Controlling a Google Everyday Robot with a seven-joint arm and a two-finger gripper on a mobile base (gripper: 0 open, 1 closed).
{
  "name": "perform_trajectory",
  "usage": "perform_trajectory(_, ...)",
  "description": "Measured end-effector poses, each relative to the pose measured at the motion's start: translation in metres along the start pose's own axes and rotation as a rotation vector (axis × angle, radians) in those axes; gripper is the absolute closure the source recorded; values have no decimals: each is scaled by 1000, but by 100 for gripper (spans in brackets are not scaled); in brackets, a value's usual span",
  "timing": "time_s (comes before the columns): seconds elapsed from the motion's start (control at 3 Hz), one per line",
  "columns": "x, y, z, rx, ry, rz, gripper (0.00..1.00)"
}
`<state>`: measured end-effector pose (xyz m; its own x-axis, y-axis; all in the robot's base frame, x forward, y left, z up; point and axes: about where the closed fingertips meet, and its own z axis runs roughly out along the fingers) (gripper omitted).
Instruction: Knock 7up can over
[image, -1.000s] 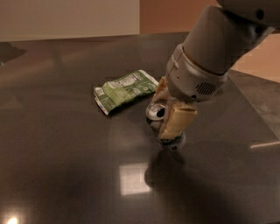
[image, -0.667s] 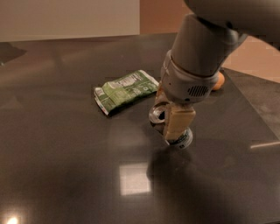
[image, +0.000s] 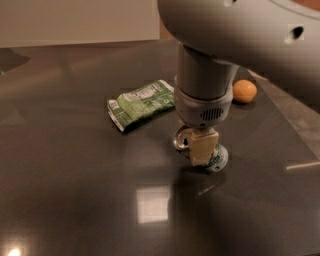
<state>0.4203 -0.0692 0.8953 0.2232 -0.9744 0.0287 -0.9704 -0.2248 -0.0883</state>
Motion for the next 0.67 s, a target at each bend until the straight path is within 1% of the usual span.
perform_trajectory(0.33, 1, 1, 8, -13, 47, -15, 36)
perform_trajectory(0.67, 2, 2, 13, -23, 70, -26, 13)
